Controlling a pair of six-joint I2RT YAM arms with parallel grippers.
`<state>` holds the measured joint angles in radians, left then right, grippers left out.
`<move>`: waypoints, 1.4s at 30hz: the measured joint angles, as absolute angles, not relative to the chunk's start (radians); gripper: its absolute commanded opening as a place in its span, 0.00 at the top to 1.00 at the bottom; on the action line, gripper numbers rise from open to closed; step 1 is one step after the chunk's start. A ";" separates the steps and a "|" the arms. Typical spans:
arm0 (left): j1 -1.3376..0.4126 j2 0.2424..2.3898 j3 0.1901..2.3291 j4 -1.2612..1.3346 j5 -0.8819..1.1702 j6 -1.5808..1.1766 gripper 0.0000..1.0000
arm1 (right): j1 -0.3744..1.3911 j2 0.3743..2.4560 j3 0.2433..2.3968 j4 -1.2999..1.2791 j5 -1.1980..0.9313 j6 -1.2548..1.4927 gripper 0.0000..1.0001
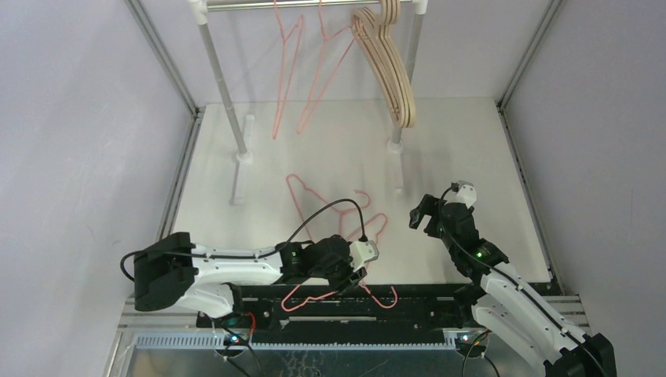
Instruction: Organize the hangers
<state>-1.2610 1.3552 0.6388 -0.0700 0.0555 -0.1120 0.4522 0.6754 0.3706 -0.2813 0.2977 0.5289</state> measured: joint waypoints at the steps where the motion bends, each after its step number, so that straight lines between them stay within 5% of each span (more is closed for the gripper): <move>1: -1.261 1.362 0.639 -0.065 0.060 -0.112 0.45 | 0.452 0.675 0.371 -0.282 0.299 0.529 0.00; 26: -1.274 1.465 0.601 0.047 0.146 -0.140 0.47 | 0.452 0.661 0.368 -0.287 0.313 0.547 0.00; 30: -1.274 1.481 0.601 0.077 0.146 -0.152 0.63 | 0.452 0.649 0.366 -0.287 0.313 0.551 0.00; 40: -1.280 1.507 0.561 0.084 0.151 -0.187 0.79 | 0.452 0.628 0.365 -0.288 0.316 0.553 0.00; 42: -1.285 1.510 0.559 0.091 0.132 -0.194 0.89 | 0.453 0.622 0.361 -0.287 0.316 0.553 0.00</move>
